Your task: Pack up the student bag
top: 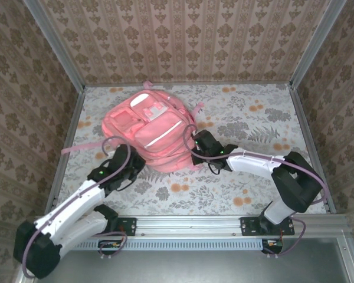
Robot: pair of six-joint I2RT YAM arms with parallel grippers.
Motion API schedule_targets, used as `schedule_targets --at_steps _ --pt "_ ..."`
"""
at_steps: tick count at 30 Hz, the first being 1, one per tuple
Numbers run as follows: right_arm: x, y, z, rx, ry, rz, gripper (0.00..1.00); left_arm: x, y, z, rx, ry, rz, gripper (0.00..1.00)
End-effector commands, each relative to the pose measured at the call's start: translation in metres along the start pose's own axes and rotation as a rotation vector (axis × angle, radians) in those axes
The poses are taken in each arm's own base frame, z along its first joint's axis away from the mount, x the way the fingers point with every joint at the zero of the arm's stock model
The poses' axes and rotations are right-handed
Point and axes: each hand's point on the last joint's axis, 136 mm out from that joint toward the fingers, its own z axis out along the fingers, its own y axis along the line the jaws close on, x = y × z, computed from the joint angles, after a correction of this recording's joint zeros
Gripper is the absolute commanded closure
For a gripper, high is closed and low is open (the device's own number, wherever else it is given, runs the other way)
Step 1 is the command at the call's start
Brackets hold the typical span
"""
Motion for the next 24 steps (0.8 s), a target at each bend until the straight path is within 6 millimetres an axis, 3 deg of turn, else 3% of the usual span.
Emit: schedule_targets --at_steps 1,7,9,16,20,24 --pt "0.004 -0.022 0.005 0.084 0.046 -0.008 1.00 -0.026 0.050 -0.010 -0.148 -0.032 0.049 1.00" --pt "0.001 0.018 -0.005 -0.013 0.043 -0.006 1.00 -0.052 0.043 -0.013 -0.156 0.032 0.099 1.00" --pt "0.003 0.031 -0.006 -0.033 0.042 -0.013 1.00 -0.047 0.035 -0.019 -0.141 0.064 0.092 0.83" --pt "0.009 0.043 -0.006 -0.055 0.027 0.013 1.00 0.006 0.003 -0.043 -0.059 0.150 -0.079 0.65" --pt "0.013 0.039 -0.006 -0.044 0.023 0.015 1.00 0.045 -0.024 -0.033 -0.005 0.196 -0.157 0.63" --pt "0.016 0.033 -0.007 -0.035 0.013 0.002 1.00 0.068 -0.060 -0.019 0.022 0.187 -0.149 0.60"
